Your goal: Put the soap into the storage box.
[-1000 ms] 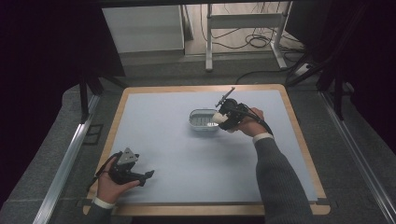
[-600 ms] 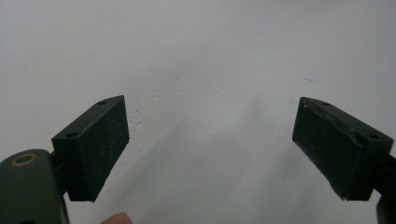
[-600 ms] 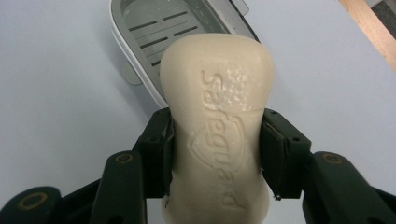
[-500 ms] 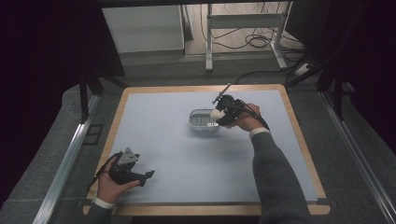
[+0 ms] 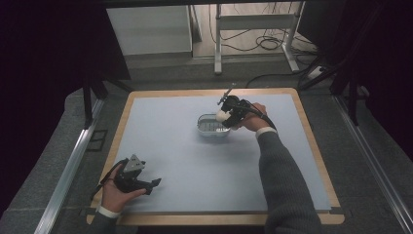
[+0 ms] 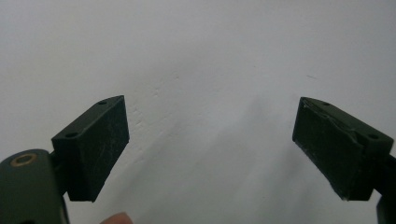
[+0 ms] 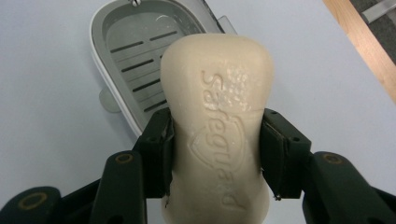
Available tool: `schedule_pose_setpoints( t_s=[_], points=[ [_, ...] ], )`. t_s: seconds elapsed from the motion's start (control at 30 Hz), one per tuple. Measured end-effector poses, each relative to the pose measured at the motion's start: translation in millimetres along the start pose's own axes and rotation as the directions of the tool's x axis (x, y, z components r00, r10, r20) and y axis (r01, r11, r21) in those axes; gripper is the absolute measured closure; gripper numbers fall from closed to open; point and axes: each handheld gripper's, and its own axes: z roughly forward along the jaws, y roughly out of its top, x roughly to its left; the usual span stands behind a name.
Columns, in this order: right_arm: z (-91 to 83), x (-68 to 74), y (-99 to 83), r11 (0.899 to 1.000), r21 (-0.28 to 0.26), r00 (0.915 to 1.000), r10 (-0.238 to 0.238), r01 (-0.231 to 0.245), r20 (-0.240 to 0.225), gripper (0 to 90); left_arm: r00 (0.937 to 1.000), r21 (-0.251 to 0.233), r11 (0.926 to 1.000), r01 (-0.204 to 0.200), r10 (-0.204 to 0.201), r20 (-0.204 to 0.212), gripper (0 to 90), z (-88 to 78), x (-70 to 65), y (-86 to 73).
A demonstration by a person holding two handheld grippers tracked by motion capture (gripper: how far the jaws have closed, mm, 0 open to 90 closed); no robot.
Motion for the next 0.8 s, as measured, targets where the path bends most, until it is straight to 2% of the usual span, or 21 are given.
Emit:
schedule_pose_setpoints(
  t_s=[0.27, 0.4, 0.57, 0.8],
  points=[
    [7.8, 3.5, 17.7, 0.999, -0.004, 0.9985, -0.054, 0.054, -0.005, 49.2, 1.0, 0.001, 1.0, -0.002, 0.002, -0.002, 11.3, -0.7, 0.5, -0.3],
    [13.5, 7.0, 27.1, 0.997, -0.008, 0.9963, -0.083, 0.083, -0.023, 49.1, 1.0, 0.003, 1.0, -0.004, 0.004, -0.001, 11.3, -0.2, 0.1, -0.4],
    [19.4, 9.7, 29.4, 0.994, -0.014, 0.9929, -0.112, 0.111, -0.04, 49.1, 1.0, 0.003, 1.0, -0.007, 0.007, -0.004, 11.3, -0.7, 0.7, -0.7],
    [27.7, 14.0, 30.9, 0.99, 0.006, 0.9888, -0.143, 0.144, -0.041, 49.0, 0.9999, 0.008, 0.9999, -0.01, 0.01, -0.001, 11.2, 0.2, 0.0, -0.9]
  ],
)
